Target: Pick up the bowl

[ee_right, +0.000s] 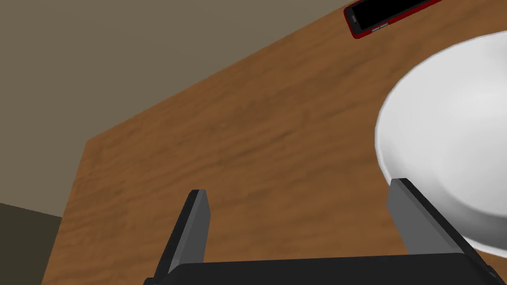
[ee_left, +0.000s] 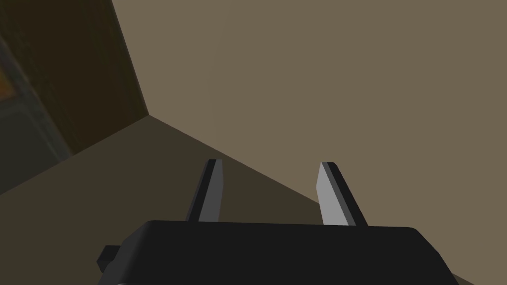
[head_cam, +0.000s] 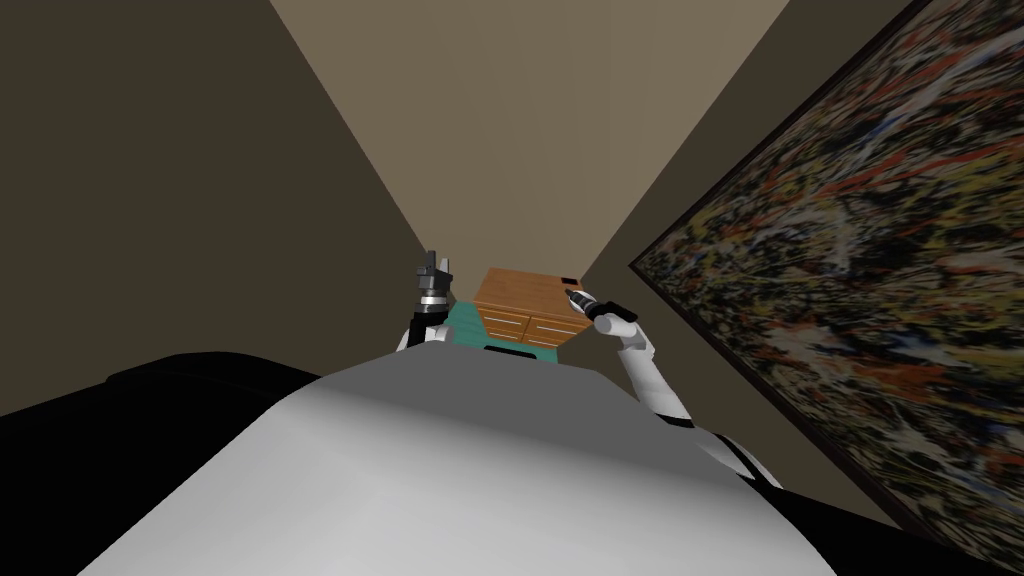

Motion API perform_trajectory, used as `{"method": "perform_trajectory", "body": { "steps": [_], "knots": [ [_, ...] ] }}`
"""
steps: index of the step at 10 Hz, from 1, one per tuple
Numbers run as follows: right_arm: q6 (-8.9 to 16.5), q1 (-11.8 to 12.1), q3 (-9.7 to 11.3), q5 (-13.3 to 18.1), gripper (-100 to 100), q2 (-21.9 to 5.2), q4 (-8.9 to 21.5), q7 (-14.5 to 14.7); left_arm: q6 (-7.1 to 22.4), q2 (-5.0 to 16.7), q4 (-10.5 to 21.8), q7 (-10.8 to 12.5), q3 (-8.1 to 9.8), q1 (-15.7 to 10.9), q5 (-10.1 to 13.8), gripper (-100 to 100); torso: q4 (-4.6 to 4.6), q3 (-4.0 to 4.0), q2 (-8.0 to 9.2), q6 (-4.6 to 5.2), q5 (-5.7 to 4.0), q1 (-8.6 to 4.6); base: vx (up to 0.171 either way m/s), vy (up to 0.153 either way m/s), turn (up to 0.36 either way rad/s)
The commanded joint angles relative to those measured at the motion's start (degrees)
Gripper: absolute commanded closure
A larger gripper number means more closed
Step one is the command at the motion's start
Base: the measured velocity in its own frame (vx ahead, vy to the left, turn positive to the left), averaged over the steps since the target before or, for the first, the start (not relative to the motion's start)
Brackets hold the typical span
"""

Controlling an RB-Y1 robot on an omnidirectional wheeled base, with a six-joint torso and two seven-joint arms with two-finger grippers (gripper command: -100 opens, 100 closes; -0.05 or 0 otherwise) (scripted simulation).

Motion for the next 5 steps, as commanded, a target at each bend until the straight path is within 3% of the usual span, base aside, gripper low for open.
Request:
{"method": "perform_trajectory", "body": {
  "steps": [1,2,3,5],
  "knots": [
    [1.74,-0.86,0.23,-0.91,-100,-0.42,1.23,-2.86,0.0,0.0,0.0,0.0,0.0,0.0,0.0,0,0.0,0.0,0.0,0.0,0.0,0.0,-0.002,0.0,-0.018],
    [1.74,-0.86,0.23,-0.91,-100,-0.42,1.23,-3.99,0.0,0.0,0.0,0.0,0.0,0.0,0.0,0,0.0,0.0,0.0,-0.01,0.0,0.0,0.0,0.0,0.0],
    [4.51,-2.44,0.55,-2.94,-100,-1.54,3.33,-5.94,0.0,0.0,0.0,0.0,0.0,0.0,0.0,0,0.0,0.0,0.0,-0.01,0.0,0.01,-0.004,-0.003,-0.033],
    [4.77,-2.44,0.55,-2.94,-100,-1.54,3.33,-8.73,0.0,0.0,0.0,0.0,0.0,0.0,0.0,0,0.0,0.01,0.01,0.0,-0.01,0.0,-0.002,-0.001,-0.009]
  ]
}}
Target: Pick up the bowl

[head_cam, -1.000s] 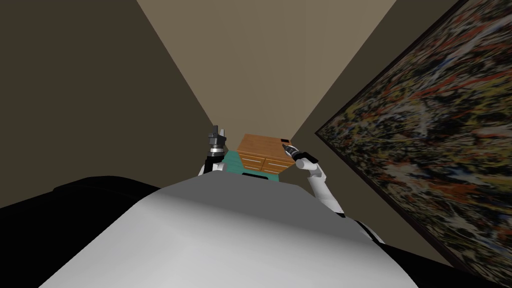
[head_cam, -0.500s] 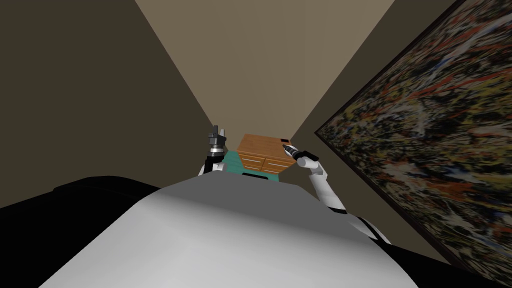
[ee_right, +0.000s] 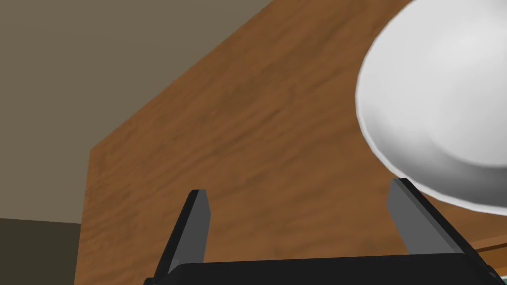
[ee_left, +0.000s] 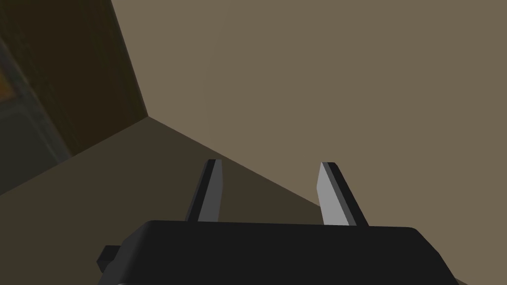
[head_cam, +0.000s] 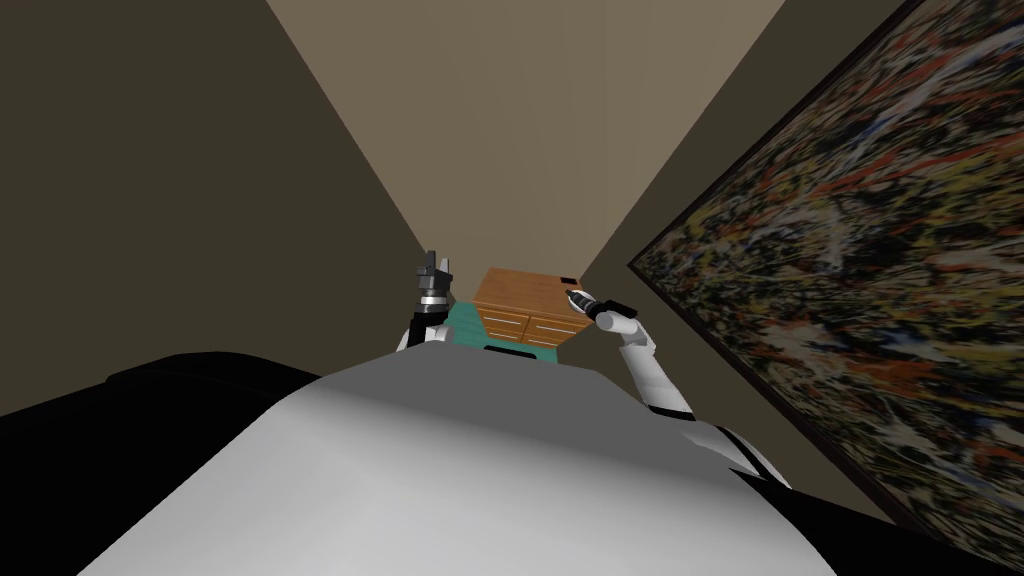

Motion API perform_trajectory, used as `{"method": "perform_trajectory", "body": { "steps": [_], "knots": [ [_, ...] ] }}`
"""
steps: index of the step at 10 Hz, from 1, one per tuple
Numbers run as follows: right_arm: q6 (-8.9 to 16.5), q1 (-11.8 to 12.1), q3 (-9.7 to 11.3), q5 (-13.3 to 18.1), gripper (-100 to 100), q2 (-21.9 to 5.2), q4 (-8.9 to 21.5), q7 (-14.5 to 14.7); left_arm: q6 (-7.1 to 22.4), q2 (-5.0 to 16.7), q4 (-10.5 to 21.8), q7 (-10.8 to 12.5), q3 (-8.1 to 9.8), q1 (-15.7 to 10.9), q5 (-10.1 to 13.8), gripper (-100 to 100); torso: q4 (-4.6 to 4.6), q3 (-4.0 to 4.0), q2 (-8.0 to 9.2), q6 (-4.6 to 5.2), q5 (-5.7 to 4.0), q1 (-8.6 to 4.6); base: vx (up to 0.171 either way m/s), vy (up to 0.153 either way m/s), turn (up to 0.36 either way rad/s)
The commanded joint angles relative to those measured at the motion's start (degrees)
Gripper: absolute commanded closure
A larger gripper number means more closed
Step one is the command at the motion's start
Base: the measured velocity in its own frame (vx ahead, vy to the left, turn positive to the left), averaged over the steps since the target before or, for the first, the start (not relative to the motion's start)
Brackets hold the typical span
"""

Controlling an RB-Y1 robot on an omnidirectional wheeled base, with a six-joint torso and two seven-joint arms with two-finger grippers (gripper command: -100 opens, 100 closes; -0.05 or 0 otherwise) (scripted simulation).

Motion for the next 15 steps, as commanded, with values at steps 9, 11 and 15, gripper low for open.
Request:
{"method": "perform_trajectory", "body": {
  "steps": [9,11,15],
  "knots": [
    [11.01,-5.63,1.46,-7.41,-100,-3.78,7.68,-15.74,0.0,0.0,0.0,0.0,0.0,0.0,0.0,0,0.0,0.0,0.0,0.0,-0.01,-0.01,-0.002,-0.007,-0.023],
    [11.01,-5.63,1.46,-7.41,-100,-3.78,7.68,-17.84,0.0,0.0,0.0,0.0,0.0,0.0,0.0,0,-0.01,-0.01,-0.02,0.0,-0.01,-0.04,0.004,-0.008,-0.008],
    [15.47,-7.95,2.29,-10.42,-100,-5.14,11.07,-24.77,0.0,0.0,0.0,0.0,0.0,0.0,0.0,0,-0.02,-0.05,-0.09,0.0,-0.01,-0.06,0.018,-0.016,-0.025]
  ]
}}
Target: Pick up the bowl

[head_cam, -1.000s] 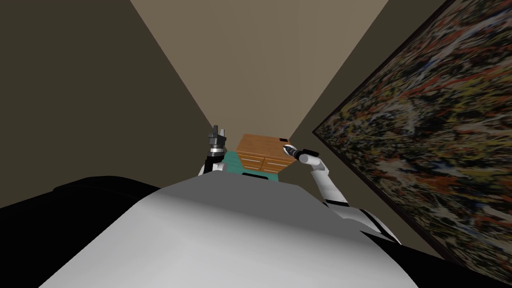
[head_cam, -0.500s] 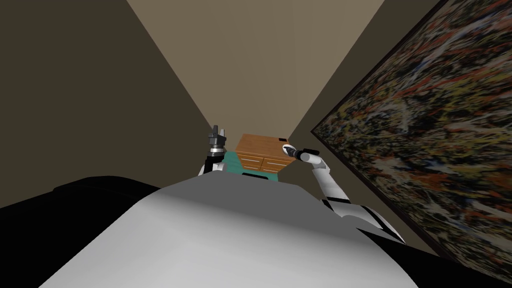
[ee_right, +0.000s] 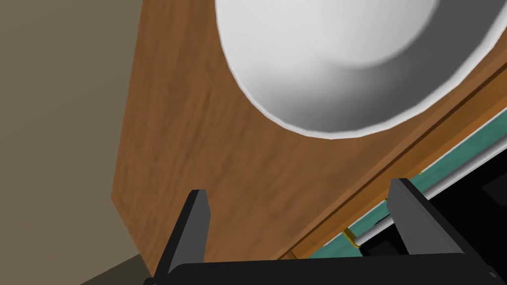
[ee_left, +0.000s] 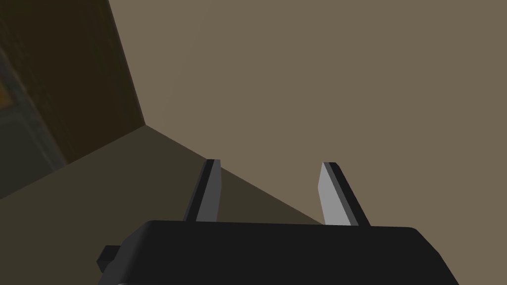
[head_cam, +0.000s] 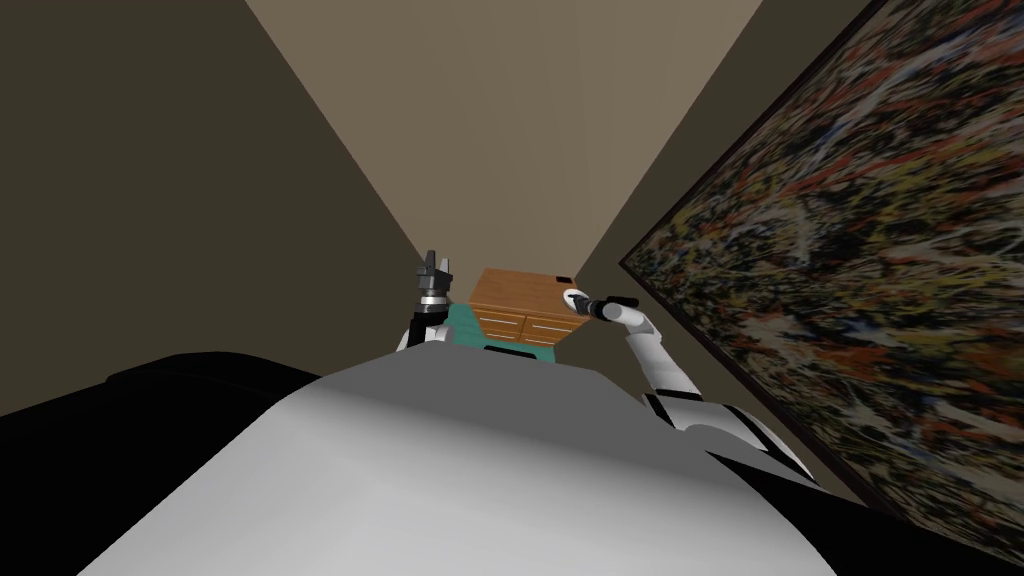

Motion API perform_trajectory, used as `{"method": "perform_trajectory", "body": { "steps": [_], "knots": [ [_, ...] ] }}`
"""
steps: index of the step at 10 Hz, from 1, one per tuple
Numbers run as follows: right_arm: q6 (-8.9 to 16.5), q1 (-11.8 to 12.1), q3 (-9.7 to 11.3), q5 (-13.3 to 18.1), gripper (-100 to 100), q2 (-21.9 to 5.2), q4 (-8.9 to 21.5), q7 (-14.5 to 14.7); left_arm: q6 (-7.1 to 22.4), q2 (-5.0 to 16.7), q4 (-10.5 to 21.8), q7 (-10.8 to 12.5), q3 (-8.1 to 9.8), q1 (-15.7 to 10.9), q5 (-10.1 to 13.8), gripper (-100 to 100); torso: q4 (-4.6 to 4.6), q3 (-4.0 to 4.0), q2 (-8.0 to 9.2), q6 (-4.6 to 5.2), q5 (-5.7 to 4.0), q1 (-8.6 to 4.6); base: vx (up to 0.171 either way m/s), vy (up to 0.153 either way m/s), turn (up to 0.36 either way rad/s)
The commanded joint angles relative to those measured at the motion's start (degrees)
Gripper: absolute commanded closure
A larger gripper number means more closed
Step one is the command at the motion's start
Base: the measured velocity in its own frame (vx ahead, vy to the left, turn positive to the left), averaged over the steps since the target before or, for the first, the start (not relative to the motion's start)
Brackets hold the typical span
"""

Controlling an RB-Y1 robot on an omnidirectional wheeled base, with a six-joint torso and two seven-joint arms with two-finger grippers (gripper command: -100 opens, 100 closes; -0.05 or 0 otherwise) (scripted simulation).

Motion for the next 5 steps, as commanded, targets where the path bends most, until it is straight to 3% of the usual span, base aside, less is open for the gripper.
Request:
{"method": "perform_trajectory", "body": {
  "steps": [1,2,5],
  "knots": [
    [2.26,-1.19,0.48,-1.7,-100,-0.69,2.0,-2.86,0.0,0.0,0.0,0.0,0.0,0.0,0.0,0,0.0,0.0,0.0,0.0,0.0,0.0,0.036,-0.029,-0.025],
    [2.26,-1.19,0.48,-1.7,-100,-0.69,2.0,-4.01,0.0,0.0,0.0,0.0,0.0,0.0,0.0,0,-0.01,-0.02,-0.05,0.0,-0.01,-0.03,0.04,-0.025,-0.011],
    [5.59,-2.81,1.4,-3.91,-100,-1.58,4.87,-8.83,0.0,0.0,0.0,0.0,0.0,0.0,0.0,0,-0.02,-0.04,-0.06,-0.01,0.0,0.01,0.042,-0.017,-0.019]
  ]
}}
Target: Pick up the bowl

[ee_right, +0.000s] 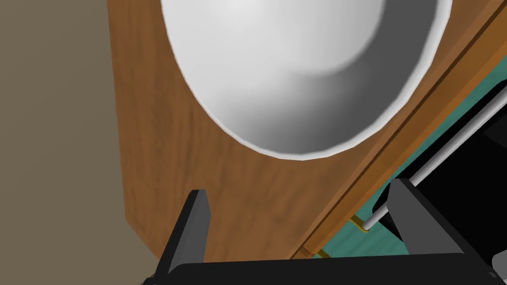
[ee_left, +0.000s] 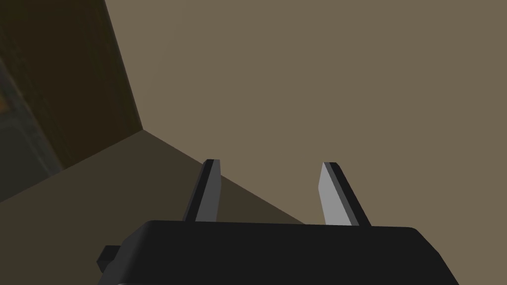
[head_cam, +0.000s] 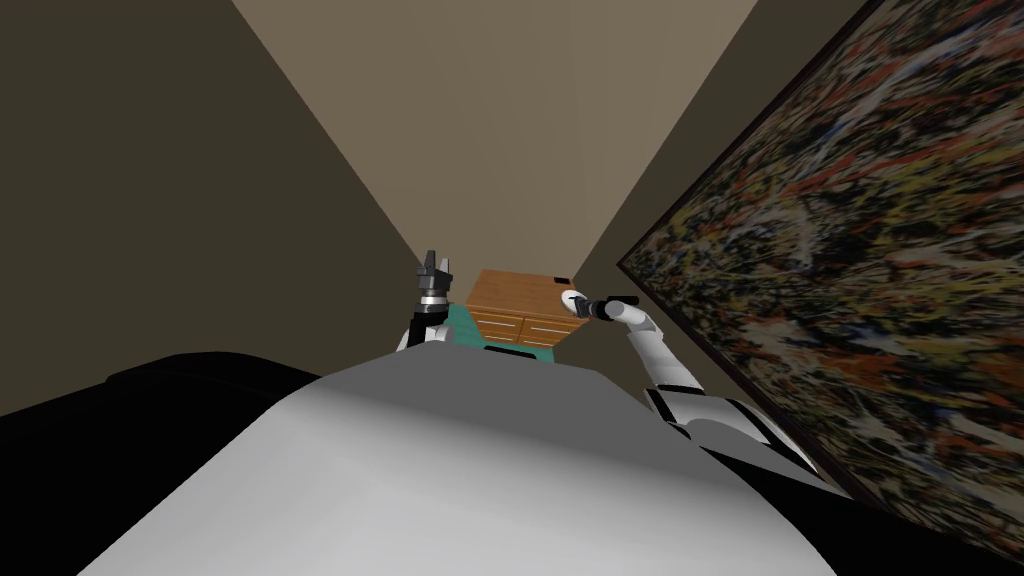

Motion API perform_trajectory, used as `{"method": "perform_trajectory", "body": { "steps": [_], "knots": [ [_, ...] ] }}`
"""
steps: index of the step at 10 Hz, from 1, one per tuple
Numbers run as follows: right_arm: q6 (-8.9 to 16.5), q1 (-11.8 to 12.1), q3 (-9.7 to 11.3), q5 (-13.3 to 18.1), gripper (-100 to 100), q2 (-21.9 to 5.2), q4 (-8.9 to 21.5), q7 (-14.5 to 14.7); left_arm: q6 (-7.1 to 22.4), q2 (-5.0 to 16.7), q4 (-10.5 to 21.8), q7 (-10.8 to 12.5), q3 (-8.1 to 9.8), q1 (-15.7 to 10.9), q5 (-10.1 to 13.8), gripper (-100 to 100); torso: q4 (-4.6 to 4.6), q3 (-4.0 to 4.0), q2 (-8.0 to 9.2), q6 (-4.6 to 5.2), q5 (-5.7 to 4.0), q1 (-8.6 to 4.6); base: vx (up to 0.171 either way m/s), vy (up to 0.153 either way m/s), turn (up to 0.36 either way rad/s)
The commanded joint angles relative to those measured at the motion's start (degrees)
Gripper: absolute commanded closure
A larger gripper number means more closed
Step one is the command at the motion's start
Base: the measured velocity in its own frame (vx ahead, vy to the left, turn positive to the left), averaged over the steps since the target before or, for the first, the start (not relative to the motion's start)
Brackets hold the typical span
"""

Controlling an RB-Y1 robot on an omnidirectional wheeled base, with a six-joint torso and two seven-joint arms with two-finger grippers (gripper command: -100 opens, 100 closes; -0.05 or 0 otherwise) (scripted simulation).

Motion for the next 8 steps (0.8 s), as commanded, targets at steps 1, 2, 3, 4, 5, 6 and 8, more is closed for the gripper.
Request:
{"method": "perform_trajectory", "body": {
  "steps": [1,2,3,4,5,6,8],
  "knots": [
    [0.87,-0.41,0.23,-0.58,-100,-0.18,0.85,-1.74,0.0,0.0,0.0,0.0,0.0,0.0,0.0,0,0.0,0.0,0.0,0.0,0.0,0.0,0.038,-0.02,-0.012],
    [2.24,-1.02,0.68,-1.46,-100,-0.52,2.14,-4.01,0.0,0.0,0.0,0.0,0.0,0.0,0.0,0,0.0,0.01,0.02,0.0,0.0,-0.01,0.046,-0.043,-0.017],
    [3.41,-1.48,1.12,-2.19,-100,-0.79,3.32,-5.34,0.0,0.0,0.0,0.0,0.0,0.0,0.0,0,0.0,-0.01,-0.01,0.0,-0.02,-0.09,0.066,-0.05,-0.029],
    [3.41,-1.48,1.12,-2.19,-100,-0.79,3.32,-6.0,0.0,0.0,0.0,0.0,0.0,0.0,0.0,0,-0.01,-0.04,-0.06,0.01,-0.03,-0.13,0.052,-0.033,-0.012],
    [4.38,-1.81,1.51,-2.76,-100,-0.99,4.38,-7.7,0.0,0.0,0.0,0.0,0.0,0.0,0.0,0,-0.01,-0.03,-0.04,0.0,-0.02,-0.08,0.046,-0.05,-0.02],
    [5.15,-1.99,1.88,-3.19,-100,-1.13,5.32,-9.12,0.0,0.0,0.0,0.0,0.0,0.0,0.0,0,-0.01,-0.01,-0.02,0.01,-0.03,-0.13,0.051,-0.056,-0.023],
    [6.14,-1.88,2.48,-3.63,-100,-1.24,6.71,-11.04,0.0,0.01,0.0,0.0,0.01,0.0,0.0,0,-0.01,-0.03,-0.04,0.01,-0.05,-0.2,0.057,-0.067,-0.025]
  ]
}}
